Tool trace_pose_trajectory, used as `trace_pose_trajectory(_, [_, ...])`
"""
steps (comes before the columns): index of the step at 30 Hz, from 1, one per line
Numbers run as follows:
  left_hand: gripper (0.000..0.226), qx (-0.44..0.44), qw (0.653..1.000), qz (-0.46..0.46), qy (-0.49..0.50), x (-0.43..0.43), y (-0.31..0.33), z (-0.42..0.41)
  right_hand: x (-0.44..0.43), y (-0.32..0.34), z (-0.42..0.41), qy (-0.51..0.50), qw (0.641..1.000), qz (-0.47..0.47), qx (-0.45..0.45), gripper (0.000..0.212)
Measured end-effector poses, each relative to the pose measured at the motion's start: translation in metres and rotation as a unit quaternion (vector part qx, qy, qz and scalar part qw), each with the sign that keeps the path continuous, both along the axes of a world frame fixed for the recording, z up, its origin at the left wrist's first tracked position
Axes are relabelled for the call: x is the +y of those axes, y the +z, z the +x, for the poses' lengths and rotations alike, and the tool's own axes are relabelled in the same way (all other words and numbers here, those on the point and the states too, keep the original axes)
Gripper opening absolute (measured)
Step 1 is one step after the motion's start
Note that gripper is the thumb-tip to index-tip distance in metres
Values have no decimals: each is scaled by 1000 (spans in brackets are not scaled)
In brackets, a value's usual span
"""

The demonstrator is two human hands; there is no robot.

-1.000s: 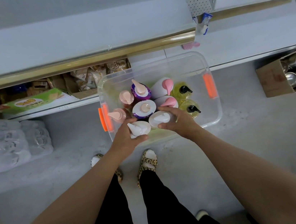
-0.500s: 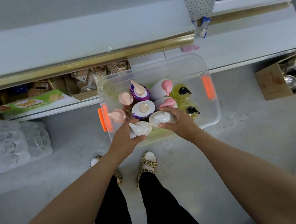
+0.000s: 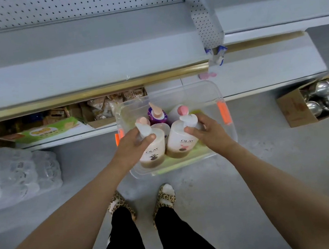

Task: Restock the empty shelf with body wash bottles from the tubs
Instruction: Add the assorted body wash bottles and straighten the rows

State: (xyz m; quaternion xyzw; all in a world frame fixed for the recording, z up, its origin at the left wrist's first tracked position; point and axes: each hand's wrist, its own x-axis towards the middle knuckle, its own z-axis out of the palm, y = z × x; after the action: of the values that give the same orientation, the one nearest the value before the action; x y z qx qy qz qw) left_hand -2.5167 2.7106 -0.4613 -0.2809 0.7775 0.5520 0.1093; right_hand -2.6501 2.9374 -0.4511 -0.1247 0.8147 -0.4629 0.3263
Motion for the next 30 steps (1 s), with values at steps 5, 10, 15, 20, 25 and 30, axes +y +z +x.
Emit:
trace_pose_trajectory(5, [31,40,992,30,113,-16,49,-16,-10,53,-17,-53,996,-65,2,23])
trace_pose_trajectory(10, [91,113,971,90,190,-26,107,-27,-30,116,-34,-74,985,-158,-5,22])
trace_pose_trajectory(15, [69,168,940,182,235,-27,180,-33,-67,189,-47,-58,974,-218,20,73])
trace_pose_trajectory(20, [48,225,912,198,278,-55,247,-29,-115,270,-51,-58,960,-270,55,33])
trace_pose_trajectory(25, [63,267,917,132,264,-99,300,-13,-168,337,-47,-19,953,-283,107,24])
trace_pose_trajectory(30, [47,303,913,92,257,-151,338,5,-225,380,-35,17,951,-281,129,25])
